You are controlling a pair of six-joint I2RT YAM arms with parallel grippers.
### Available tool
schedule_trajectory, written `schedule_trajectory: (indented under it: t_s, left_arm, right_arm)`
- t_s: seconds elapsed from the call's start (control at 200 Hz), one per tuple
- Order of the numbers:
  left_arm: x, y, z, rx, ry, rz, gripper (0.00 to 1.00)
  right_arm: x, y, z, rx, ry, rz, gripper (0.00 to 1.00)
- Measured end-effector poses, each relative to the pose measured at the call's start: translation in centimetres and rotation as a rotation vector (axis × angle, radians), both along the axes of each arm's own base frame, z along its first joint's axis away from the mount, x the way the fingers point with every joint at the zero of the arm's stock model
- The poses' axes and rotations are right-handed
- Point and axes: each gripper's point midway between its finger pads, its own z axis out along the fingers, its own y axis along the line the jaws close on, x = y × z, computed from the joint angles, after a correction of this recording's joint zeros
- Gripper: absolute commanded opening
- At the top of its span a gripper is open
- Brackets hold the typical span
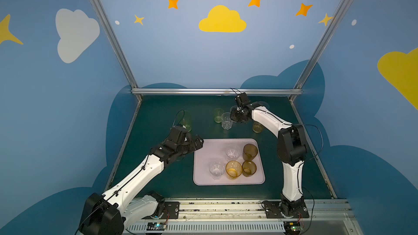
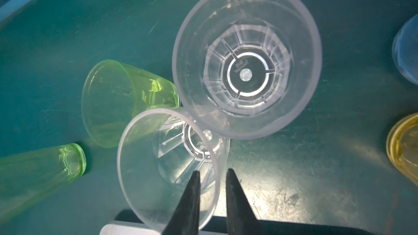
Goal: Place the glasses into the tray
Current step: Pick up the glass from the top-center of the table.
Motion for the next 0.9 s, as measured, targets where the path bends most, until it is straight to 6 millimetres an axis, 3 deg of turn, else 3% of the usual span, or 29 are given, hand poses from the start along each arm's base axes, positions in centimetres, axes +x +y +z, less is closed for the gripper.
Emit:
schedule_trajectory:
  t_s: [0.3,0.411,0.701,0.896]
  left_arm:
    - [0.0,0.0,-0.1,-0.003,0.003,0.002,1.0]
    - [-0.1,0.0,-0.4,-0.001,0.008,0.0,1.0]
    - [-0.2,-0.2,-0.4,-0.005,0.005,-0.005,1.0]
    - [-0.4,-0.1,-0.7,-0.005,0.006,-0.007,1.0]
  right_arm:
    - [0.0,-0.2,-1.1,-0.025,0.025,0.002,0.13]
    - [-0.2,-0.5,-1.2,-0.045,0.029,0.008,0.0]
    - [-0.6,-0.6,-1.4,-0.074,0.032,0.011,0.0]
    - [-2.0,-0.8,-1.0,-0.11,0.031,0.022,0.0]
